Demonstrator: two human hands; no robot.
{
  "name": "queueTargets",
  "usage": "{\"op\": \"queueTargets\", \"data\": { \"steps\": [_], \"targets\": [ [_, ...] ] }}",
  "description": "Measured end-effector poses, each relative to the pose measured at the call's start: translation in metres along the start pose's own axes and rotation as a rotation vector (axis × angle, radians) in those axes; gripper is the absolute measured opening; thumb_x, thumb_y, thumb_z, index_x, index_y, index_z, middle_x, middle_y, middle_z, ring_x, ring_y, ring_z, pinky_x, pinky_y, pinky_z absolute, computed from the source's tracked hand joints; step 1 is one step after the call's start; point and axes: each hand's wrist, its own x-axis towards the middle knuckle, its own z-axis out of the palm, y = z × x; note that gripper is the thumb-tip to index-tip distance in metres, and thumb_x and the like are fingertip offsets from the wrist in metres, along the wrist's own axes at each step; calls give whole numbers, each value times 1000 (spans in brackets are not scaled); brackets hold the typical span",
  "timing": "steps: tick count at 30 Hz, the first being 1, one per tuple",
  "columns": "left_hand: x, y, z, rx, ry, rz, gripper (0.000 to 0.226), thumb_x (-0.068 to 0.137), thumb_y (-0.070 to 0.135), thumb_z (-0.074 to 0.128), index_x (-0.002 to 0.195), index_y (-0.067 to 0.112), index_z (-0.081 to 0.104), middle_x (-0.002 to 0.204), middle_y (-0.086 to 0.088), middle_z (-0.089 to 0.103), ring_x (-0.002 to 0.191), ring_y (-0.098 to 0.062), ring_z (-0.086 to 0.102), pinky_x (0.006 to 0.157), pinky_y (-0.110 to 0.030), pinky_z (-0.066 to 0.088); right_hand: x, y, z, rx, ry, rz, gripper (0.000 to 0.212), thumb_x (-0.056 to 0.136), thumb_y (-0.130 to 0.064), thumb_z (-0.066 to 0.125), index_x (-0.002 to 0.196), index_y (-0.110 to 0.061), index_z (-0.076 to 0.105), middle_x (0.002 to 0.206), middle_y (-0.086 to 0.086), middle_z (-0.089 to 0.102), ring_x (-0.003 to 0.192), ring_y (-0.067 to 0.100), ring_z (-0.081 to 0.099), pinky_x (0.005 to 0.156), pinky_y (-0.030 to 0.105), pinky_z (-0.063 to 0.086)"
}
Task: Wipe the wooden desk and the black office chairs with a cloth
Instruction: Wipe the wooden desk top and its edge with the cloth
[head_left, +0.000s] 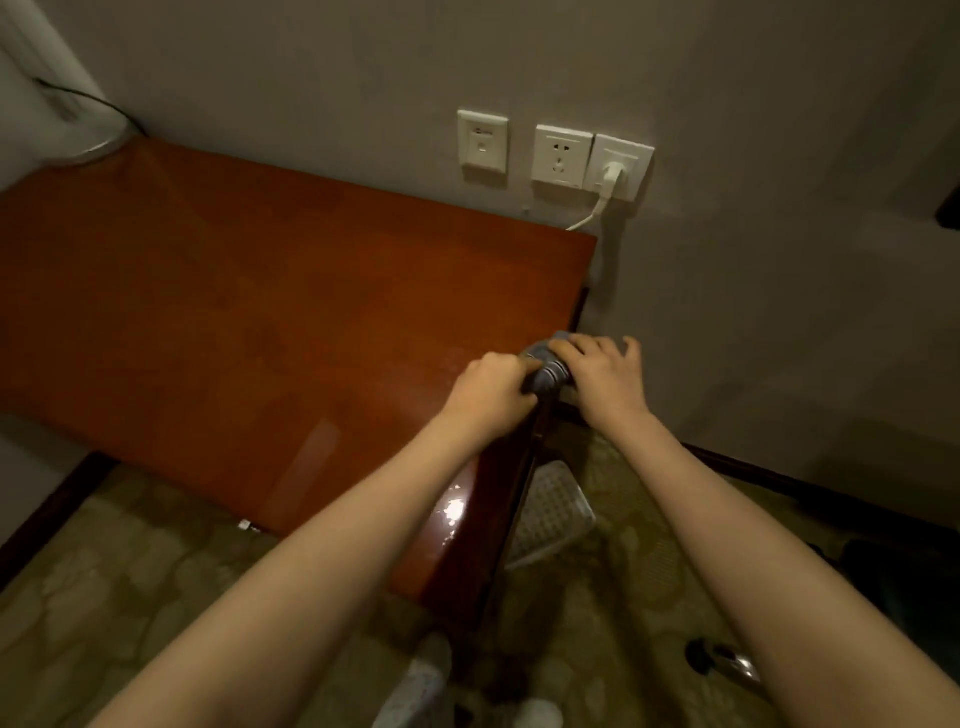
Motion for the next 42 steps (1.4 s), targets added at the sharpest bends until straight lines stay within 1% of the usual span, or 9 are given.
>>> {"op": "queueTargets", "data": {
  "steps": [4,9,11,19,24,28,32,37,42],
  "targets": [
    [-21,-46,-24,23,64,-78,41,85,15,56,126,19,58,119,-9,62,108,-30,57,86,-37,46,22,-55,-1,40,40,-85,48,93,-13,47,138,-27,40,140,3,44,128,28,37,107,49,19],
    [-54,-105,-13,34,-18,-228,44,83,13,58,127,20,57,121,-11,60,111,-30,55,87,-34,43,29,-116,27,-34,-210,-183,49,94,-10,43,140,-23,37,141,10,39,132,32,31,111,54,19],
    [-63,-112,-2,2,-30,-267,46,84,18,61,129,21,54,123,-11,58,113,-30,54,90,-33,42,26,-121,35,-59,-226,-176,48,94,-9,43,139,-22,39,140,12,38,133,33,30,111,56,19],
    [-53,-63,27,43,-127,-212,40,80,30,66,117,18,63,115,-8,65,109,-28,59,87,-33,46,1,-72,30,-96,-249,-264,45,93,-6,46,137,-18,41,140,11,39,132,31,32,110,52,22],
    [-27,-2,57,103,-106,-189,30,85,22,59,112,9,62,115,-12,62,107,-31,59,87,-37,47,-10,-5,40,-82,-185,-251,47,89,-6,53,133,-16,42,134,10,42,126,30,38,107,48,28],
    [8,56,85,208,-192,-95,28,93,15,52,117,3,57,121,-15,58,110,-32,58,88,-38,47,-14,50,50,-164,-341,-197,41,95,-8,42,136,-16,39,137,12,42,127,32,39,110,54,23],
    [28,93,107,214,-280,-134,32,92,15,52,120,1,55,122,-17,55,113,-35,55,89,-40,46,-20,99,56,-212,-392,-187,40,95,-8,42,134,-15,41,136,11,44,128,32,38,109,51,26],
    [50,94,114,232,-130,-154,35,95,13,48,129,4,48,124,-14,48,117,-32,46,89,-41,45,-10,122,57,-47,-227,-109,41,94,-10,41,134,-17,43,133,8,46,122,29,41,101,39,36],
    [52,79,129,185,39,-287,38,93,11,49,130,4,42,128,-13,46,117,-30,43,89,-38,45,20,105,71,197,-45,-131,44,87,-3,49,129,-12,53,132,11,50,123,33,43,99,42,38]
  ]
}}
